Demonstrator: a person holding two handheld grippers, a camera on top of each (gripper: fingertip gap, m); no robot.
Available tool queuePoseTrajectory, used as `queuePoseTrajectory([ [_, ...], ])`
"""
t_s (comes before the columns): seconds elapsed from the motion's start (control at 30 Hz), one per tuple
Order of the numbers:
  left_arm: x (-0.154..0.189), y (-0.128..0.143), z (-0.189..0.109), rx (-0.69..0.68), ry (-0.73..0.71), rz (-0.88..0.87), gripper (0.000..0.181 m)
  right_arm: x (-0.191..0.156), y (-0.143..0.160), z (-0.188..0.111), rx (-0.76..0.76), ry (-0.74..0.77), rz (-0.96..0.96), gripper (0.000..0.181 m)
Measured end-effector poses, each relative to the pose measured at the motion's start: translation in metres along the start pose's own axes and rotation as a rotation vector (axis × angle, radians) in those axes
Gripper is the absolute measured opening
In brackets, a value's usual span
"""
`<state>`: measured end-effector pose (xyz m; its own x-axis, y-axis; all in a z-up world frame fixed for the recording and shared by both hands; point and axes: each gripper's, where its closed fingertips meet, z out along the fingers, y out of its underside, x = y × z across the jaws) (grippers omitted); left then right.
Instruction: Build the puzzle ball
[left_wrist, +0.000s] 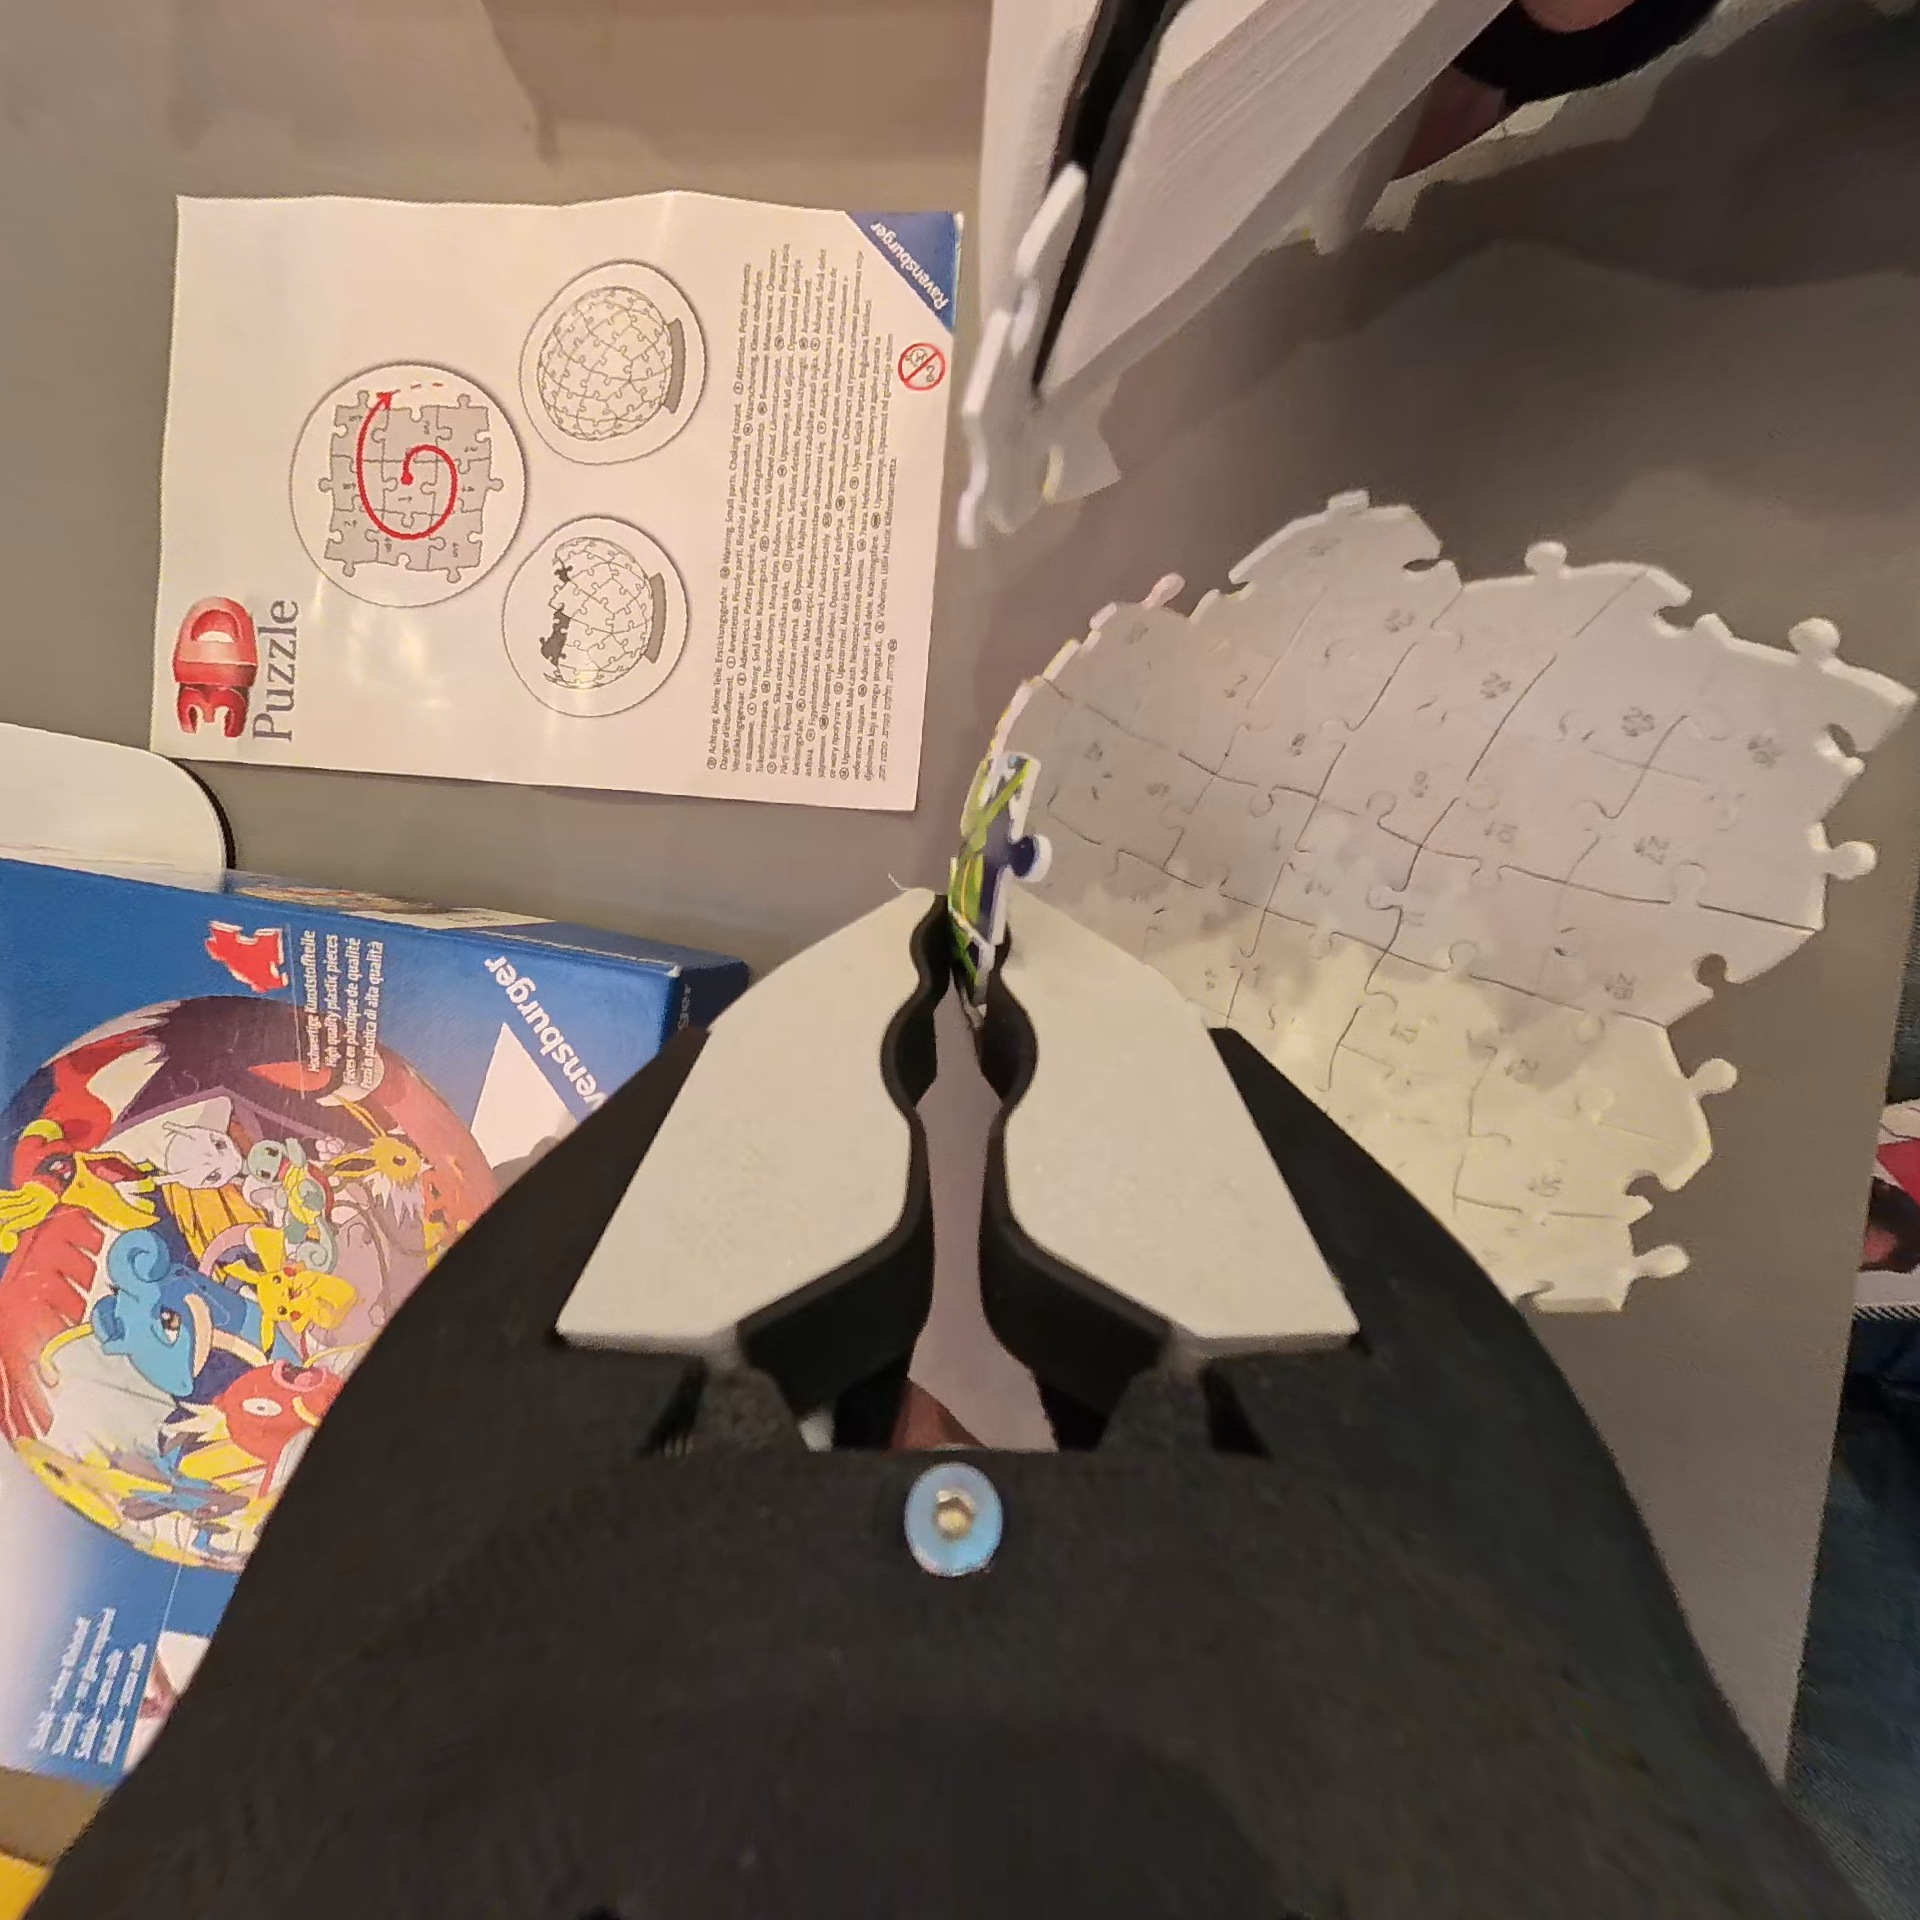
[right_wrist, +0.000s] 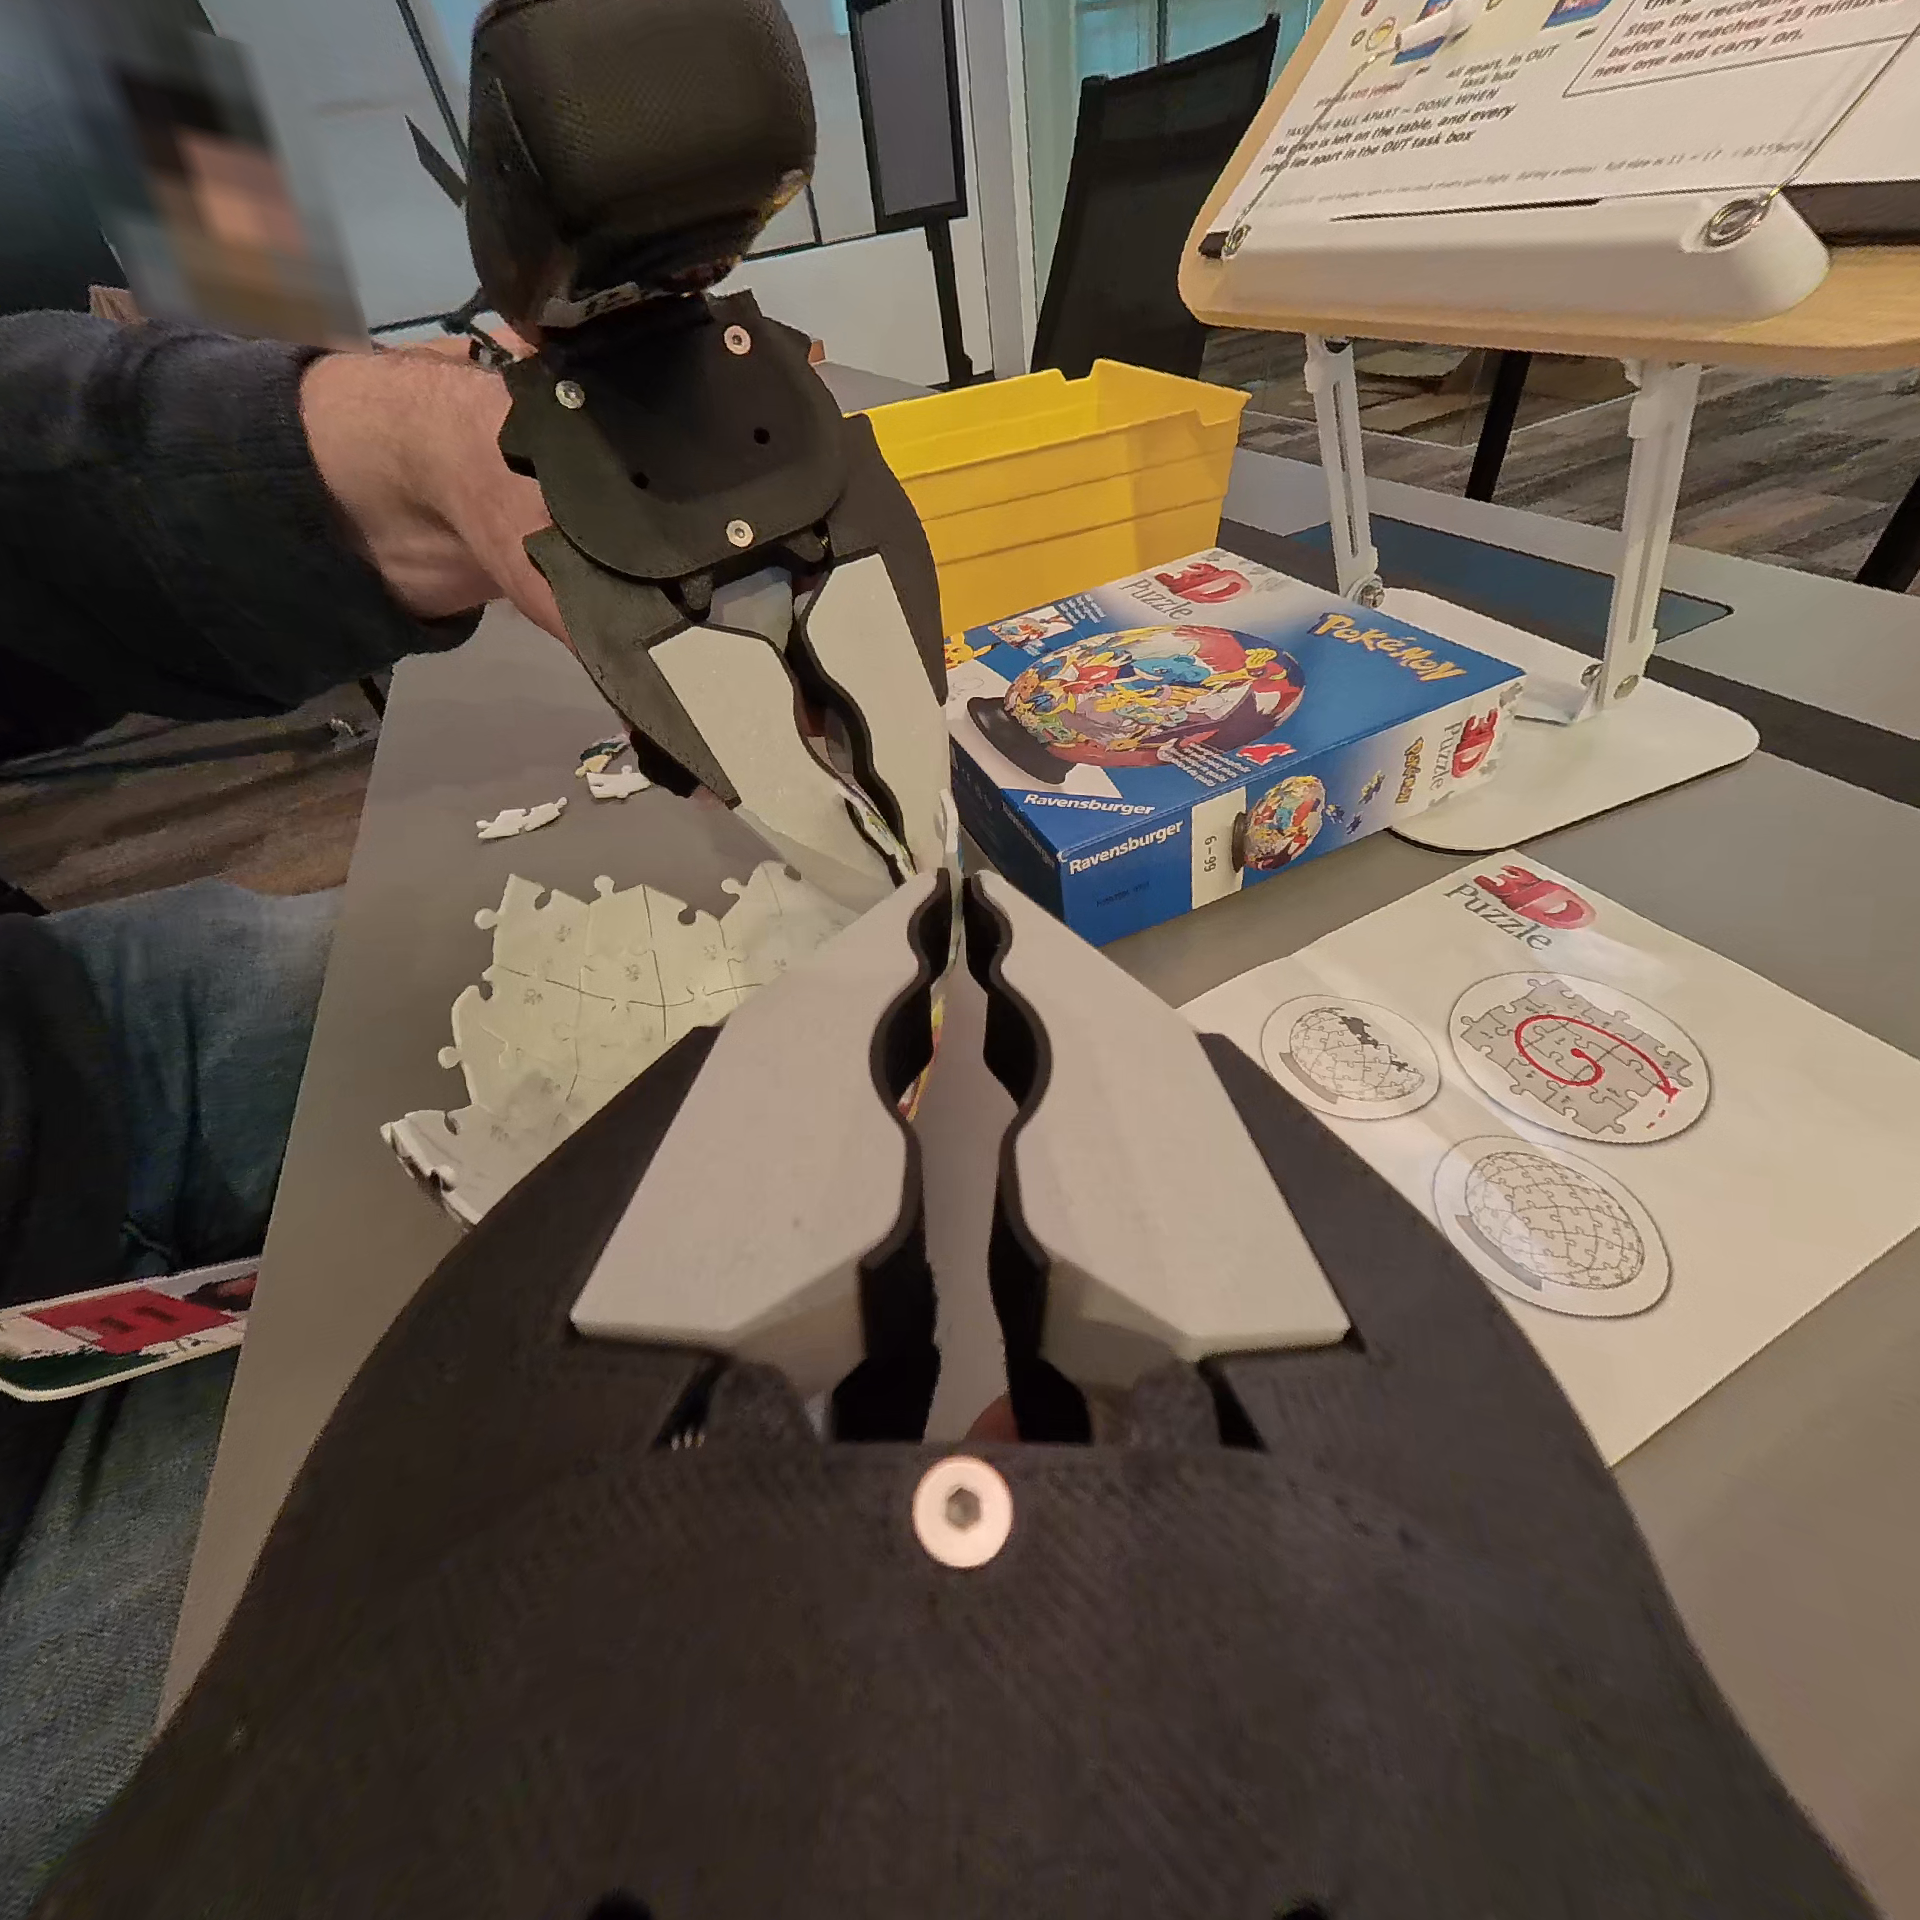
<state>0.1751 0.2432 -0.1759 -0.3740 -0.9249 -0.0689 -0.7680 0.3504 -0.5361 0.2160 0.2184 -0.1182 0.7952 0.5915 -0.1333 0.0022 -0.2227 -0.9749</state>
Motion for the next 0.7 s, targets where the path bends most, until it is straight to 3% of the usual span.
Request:
queuePoseTrajectory([
  [0.43,-0.001,0.007,-0.012,-0.095,0.075,-0.007,0.003,0.000,-0.004,-0.004,0.029,-0.004,0.013,0.000],
  [0.7,0.008,0.020,-0.025,-0.228,0.199,0.016,0.003,-0.003,-0.003,-0.003,0.032,-0.017,0.026,0.001],
])
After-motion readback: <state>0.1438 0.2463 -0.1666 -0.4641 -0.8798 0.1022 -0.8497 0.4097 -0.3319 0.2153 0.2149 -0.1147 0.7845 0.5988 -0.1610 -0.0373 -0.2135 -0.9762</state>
